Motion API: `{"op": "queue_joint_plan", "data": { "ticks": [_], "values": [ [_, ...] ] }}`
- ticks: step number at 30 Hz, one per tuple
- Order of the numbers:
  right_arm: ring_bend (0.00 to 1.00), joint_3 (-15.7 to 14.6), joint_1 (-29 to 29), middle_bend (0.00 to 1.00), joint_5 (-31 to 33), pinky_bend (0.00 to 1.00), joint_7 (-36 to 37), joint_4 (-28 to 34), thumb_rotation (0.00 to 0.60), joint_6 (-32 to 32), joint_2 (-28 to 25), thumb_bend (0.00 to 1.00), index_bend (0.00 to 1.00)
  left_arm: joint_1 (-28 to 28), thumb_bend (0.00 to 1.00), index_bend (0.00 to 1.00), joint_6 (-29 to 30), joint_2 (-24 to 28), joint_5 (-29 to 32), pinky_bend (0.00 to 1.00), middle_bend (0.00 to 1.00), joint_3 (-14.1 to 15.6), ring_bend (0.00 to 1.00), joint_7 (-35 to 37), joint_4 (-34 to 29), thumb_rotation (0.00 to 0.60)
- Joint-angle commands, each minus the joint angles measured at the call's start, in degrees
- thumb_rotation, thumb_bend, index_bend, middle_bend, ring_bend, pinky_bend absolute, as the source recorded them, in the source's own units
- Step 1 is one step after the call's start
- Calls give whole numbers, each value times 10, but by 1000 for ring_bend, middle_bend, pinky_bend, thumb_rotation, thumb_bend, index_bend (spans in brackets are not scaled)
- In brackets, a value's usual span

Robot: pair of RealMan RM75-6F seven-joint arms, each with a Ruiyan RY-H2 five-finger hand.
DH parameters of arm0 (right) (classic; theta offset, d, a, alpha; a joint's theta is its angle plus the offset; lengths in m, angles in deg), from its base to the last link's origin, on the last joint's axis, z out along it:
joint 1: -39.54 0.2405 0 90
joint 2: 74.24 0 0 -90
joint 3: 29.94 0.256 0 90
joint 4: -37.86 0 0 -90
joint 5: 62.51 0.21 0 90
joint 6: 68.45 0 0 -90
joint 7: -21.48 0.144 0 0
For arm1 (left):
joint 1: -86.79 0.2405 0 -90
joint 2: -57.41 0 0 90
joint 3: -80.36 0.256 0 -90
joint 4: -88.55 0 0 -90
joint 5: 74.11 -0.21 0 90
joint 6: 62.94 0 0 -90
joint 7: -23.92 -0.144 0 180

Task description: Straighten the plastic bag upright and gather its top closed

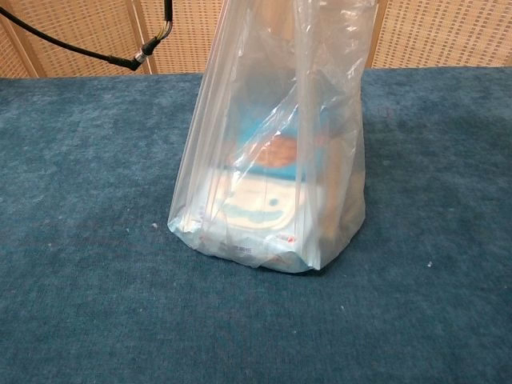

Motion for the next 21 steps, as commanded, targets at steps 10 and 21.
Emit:
{"op": "queue_joint_plan", "data": {
  "ticks": [10,21],
  "values": [
    [114,3,3,171,8,82,5,-12,600,5,1,51,72,9,194,284,27,28,-24,462,445,20,468,-13,-21,0],
    [114,2,4,171,9,82,5,-19,600,6,7,51,71,14,412,420,10,7,13,659,486,-13,584,38,-14,0]
  ]
}}
